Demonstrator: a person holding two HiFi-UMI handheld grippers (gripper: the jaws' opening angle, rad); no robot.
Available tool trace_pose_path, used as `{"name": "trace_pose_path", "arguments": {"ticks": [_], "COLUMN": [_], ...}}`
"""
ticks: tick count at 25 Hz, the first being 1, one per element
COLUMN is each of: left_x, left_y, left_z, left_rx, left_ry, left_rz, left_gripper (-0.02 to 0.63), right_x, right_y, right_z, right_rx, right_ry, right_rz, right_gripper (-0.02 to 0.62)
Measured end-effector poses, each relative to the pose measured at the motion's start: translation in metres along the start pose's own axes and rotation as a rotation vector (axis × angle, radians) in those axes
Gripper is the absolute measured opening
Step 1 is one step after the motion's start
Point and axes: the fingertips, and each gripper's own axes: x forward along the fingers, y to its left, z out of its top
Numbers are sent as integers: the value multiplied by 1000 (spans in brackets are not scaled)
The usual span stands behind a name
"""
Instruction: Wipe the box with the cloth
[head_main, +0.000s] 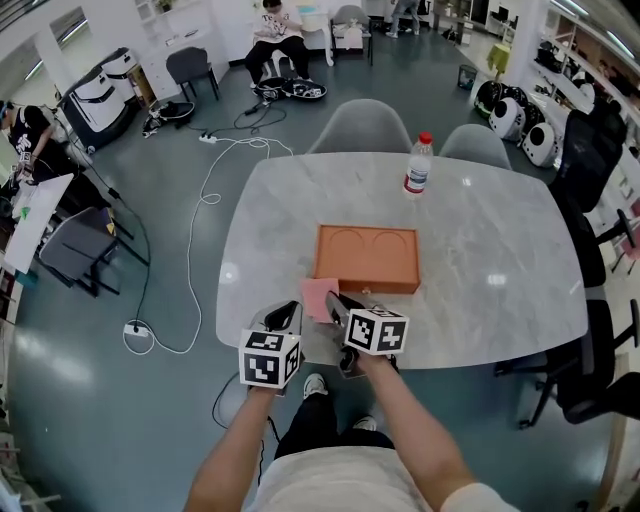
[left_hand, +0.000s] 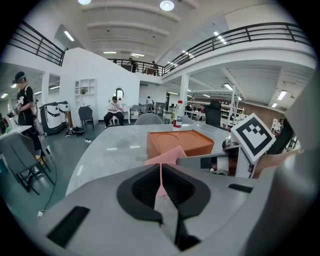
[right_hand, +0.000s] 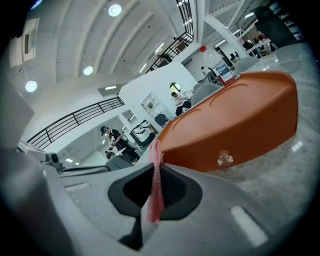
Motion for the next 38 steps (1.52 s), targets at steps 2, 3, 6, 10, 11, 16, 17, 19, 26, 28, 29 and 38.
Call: {"name": "trace_pose_path", "arguments": {"ticks": [2, 3, 6, 10, 11, 16, 17, 19, 26, 28, 29, 38], "left_x": [3, 4, 8, 12, 12, 16, 18, 20, 28, 30, 31, 39], "left_y": [-2, -2, -5, -12, -13, -24, -26, -29, -45, -51, -54, -80], "left_z": [-1, -1, -1, -3, -2, 2, 2, 1, 5, 6, 6, 9], "left_rx": [1, 1, 3, 7, 8, 13, 13, 15, 26, 31, 33, 50], "left_ry": [1, 2, 6, 11, 11, 13, 13, 13, 13, 14, 14, 16], "left_rz": [-2, -2, -6, -14, -16, -26, -28, -34, -58, -67, -70, -100], "left_gripper": [17, 17, 17, 17, 17, 17, 17, 17, 17, 17, 17, 17], "right_x": [1, 0, -4, -10, -12, -24, -26, -31, -51, -59, -63, -95], "right_y": [-7, -11, -21, -31, -33, -41, -44, -48, -63, -68, -71, -96], "right_z": [-1, -1, 1, 0, 1, 6, 6, 7, 15, 18, 19, 29], "right_rx": [2, 5, 10, 10, 10, 11, 10, 9, 13, 11, 11, 8], "right_ry": [-4, -9, -20, -24, -26, -35, -37, -41, -65, -73, -77, -103], "right_rz": [-27, -40, -73, -99, -104, -120, -123, -132, -162, -177, -182, -228], "right_gripper": [17, 17, 17, 17, 17, 17, 17, 17, 17, 17, 17, 17]}}
